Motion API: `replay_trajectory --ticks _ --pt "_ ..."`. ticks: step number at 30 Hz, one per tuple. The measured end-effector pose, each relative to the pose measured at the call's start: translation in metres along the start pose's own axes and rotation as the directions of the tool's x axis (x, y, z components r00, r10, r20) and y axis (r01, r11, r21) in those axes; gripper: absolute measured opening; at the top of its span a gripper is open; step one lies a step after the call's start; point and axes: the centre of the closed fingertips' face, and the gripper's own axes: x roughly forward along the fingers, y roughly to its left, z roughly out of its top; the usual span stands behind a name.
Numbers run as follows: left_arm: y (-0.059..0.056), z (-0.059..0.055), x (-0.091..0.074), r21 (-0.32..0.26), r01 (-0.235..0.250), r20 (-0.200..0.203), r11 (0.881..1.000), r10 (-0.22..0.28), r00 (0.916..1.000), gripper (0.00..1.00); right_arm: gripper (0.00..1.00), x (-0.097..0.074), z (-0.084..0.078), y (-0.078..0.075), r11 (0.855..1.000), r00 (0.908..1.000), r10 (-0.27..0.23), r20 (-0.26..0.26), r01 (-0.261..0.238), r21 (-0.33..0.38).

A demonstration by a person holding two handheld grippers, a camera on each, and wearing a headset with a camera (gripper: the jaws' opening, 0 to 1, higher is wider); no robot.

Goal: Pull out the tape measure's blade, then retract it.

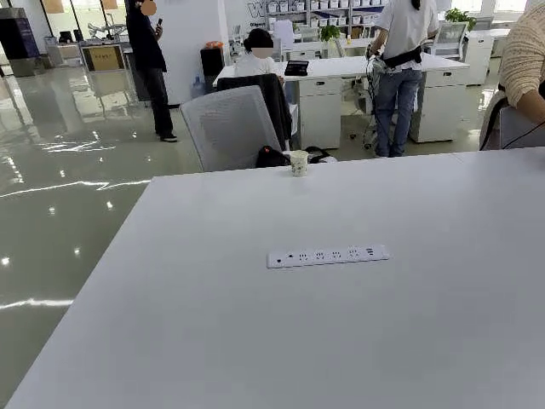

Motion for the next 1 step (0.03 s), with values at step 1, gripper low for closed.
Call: replay_trajectory --ticks 1 --pt "-0.0002 0.0002 -0.0004 0.001 0.000 0.001 1.000 0.000 1.0000 0.99 0.99 -0.0001 -0.0003 -0.0006 1.000 1.0000 0.001 0.000 -0.001 0.000"
